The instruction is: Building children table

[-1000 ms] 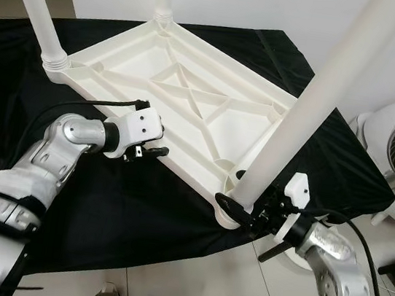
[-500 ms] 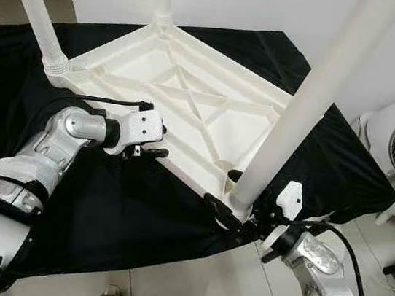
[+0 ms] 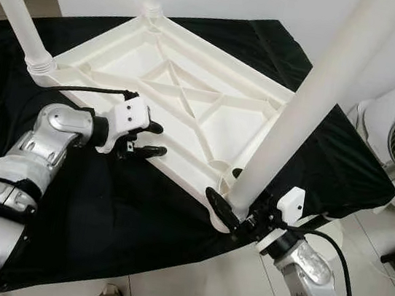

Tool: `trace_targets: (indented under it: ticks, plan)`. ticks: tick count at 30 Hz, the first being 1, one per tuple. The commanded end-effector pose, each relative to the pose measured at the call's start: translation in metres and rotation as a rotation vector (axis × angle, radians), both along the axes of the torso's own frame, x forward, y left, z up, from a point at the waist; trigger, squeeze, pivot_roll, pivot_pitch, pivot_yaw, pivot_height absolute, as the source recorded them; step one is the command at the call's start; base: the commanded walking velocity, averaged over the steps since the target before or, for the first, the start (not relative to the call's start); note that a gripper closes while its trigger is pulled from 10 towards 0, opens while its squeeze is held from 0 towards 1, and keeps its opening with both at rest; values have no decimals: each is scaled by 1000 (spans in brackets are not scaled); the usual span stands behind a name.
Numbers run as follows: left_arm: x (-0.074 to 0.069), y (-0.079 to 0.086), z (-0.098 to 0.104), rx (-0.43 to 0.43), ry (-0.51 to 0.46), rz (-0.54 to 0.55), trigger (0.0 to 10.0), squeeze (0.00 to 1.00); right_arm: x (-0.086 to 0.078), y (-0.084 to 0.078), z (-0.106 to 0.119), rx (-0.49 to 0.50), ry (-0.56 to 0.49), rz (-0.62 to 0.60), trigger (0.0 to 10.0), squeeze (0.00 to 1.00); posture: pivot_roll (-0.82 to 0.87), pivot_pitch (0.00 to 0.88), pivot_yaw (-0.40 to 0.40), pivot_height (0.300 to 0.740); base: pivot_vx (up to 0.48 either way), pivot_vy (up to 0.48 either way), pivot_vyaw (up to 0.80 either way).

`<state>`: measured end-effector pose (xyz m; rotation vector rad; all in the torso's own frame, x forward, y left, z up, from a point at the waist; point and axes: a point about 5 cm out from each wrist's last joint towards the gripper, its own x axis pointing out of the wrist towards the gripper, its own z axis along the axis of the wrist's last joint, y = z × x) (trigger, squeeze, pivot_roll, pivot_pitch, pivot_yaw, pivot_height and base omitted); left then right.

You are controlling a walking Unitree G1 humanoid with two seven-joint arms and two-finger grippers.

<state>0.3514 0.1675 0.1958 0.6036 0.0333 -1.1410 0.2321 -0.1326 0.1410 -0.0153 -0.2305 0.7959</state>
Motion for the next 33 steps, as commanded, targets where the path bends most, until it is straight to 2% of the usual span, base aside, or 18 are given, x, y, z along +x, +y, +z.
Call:
trace_targets:
  ticks: [1, 8, 9, 13, 14, 15, 18, 21, 22, 23, 24, 25, 26, 33]
  plan:
    - [-10, 3, 2, 28, 82, -141, 10000, 0, -4, 2, 0, -8, -14, 8, 10000, 0, 51, 179, 8, 740, 0, 0, 0]
    - [-18, 8, 11, -17, 107, -185, 10000, 0, -9, -1, -6, -24, 2, 8, 10000, 0, 47, 178, 5, 740, 0, 0, 0]
    - [-20, 5, 10, -29, 66, -171, 10000, 0, -9, -1, -8, -28, 4, 5, 10000, 0, 51, 177, 1, 740, 0, 0, 0]
    - [-24, 1, 4, -2, 72, -177, 10000, 0, -9, -2, -9, -31, 4, 5, 10000, 0, 51, 177, -2, 740, 0, 0, 0]
    - [-25, -1, 1, 9, 73, -179, 10000, 314, -8, -2, -9, -36, 1, 8, 10000, 0, 51, 175, -4, 740, 0, 0, 0]
    - [-28, -4, -2, 12, 75, -184, 10000, 1000, -8, -2, -10, -39, 0, 9, 10000, 0, 51, 174, -7, 740, 0, 0, 0]
    - [-32, -5, -6, 15, 111, -203, 10000, 1000, -8, -3, -10, -45, 0, 15, 10000, 0, 49, 173, -6, 740, 0, 0, 0]
    - [-34, -5, -8, 44, 97, -205, 10000, 1000, -8, -4, -10, -48, 1, 15, 10000, 0, 49, 173, -6, 740, 0, 0, 0]
    - [-33, -5, -14, 146, 14, -201, 10000, 1000, -8, -5, -11, -52, 2, 15, 10000, 0, 50, 173, -6, 740, 0, 0, 0]
    - [-34, -5, -18, 212, -37, -207, 10000, 718, -8, -6, -11, -56, 1, 16, 10000, 0, 53, 174, -7, 740, 0, 0, 0]
    - [-34, -6, -21, 243, -55, -215, 10000, 176, -8, -6, -11, -59, 2, 16, 10000, 0, 53, 174, -7, 740, 0, 0, 0]
    - [-34, -6, -21, 243, -55, -215, 10000, 176, -8, -6, -11, -59, 2, 16, 10000, 0, 53, 174, -7, 740, 0, 0, 0]
    - [-34, -8, -23, 256, -70, -226, 10000, 0, -8, -6, -11, -60, 2, 15, 10000, 0, 52, 174, -6, 740, 0, 0, 0]
    - [-31, -16, -33, 271, -16, -240, 10000, 0, -8, -4, -11, -57, -2, 20, 10000, 0, 45, 171, 4, 740, 0, 0, 0]
